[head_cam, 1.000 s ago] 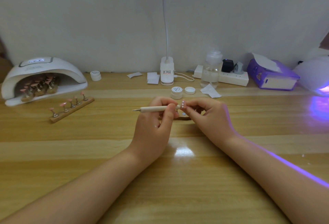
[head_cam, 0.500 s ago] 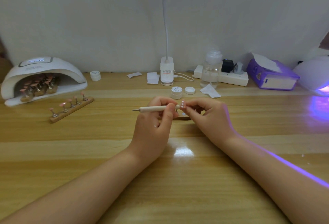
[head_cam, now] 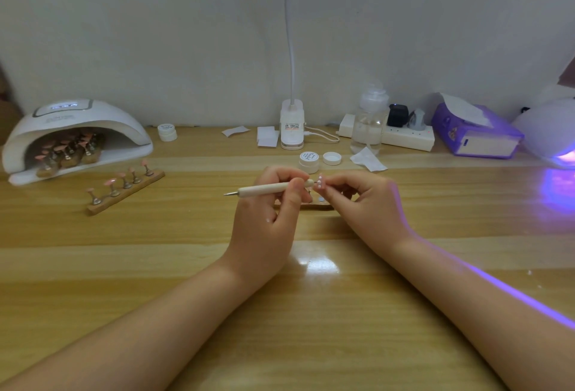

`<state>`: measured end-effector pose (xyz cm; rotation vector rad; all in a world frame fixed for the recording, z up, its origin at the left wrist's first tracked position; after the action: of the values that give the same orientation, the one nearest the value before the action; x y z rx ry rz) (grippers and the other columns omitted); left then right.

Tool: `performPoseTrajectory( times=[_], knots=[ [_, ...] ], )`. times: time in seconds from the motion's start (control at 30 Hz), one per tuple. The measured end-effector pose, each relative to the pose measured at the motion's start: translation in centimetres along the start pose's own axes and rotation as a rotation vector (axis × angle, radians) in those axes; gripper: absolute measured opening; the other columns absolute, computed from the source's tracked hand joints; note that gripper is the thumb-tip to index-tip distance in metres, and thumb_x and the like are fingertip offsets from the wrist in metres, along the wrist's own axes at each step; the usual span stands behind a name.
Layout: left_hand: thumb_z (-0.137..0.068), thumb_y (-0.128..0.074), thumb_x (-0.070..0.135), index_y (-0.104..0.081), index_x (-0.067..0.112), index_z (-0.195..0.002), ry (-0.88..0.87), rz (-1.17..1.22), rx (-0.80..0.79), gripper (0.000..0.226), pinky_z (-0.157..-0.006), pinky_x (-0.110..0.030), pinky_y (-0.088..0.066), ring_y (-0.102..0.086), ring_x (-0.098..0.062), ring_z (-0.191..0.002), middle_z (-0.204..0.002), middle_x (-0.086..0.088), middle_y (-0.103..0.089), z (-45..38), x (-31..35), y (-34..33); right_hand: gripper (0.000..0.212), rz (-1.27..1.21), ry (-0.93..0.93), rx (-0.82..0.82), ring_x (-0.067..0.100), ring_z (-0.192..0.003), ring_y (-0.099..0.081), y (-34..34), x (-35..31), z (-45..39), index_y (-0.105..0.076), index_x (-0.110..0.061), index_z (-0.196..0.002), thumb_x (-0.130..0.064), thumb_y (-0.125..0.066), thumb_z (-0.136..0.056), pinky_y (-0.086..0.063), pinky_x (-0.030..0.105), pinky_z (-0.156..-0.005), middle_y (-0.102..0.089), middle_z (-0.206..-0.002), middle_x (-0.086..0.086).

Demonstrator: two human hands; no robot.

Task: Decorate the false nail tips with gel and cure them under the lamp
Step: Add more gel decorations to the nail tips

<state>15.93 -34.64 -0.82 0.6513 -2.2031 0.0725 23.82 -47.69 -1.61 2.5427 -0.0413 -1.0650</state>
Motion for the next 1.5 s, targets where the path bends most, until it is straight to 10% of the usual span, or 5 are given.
performPoseTrajectory(
  times=[0.97,1.5],
  knots=[
    [-0.094,-0.047,0.024,-0.057,0.028,-0.096,0.023,0.094,0.084,0.01,-0.068,-0.016,-0.05,-0.066,-0.005,-0.079,-0.082,0.013,-0.068,-0.4,-1.0,1.2,0.007,0.05,-0.136,0.116,0.001,-0.055,-0.049,1.4,1.6,-0.2,-0.071,-0.023,-0.078,-0.018,-0.071,-0.083,-0.038,0.014,-0.055,-0.059,-0.059,-0.01],
    [-0.093,-0.047,0.026,-0.057,0.028,-0.094,0.072,0.056,0.068,0.01,-0.075,-0.041,-0.056,-0.067,-0.012,-0.081,-0.089,0.003,-0.068,-0.1,-1.4,0.9,0.013,0.271,-0.271,-0.065,0.004,-0.05,-0.042,-0.3,3.4,-0.3,-0.069,-0.029,-0.071,-0.028,-0.068,-0.084,-0.032,0.023,-0.052,-0.045,-0.048,-0.01]
  ],
)
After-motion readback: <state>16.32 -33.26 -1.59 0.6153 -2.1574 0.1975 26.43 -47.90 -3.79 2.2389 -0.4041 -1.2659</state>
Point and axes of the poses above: each hand's wrist, its own z-axis away from the middle knuckle, its own y-axis out of the back of the hand, x = y × z, the point moved 9 cm from there along -z, towards the middle knuckle
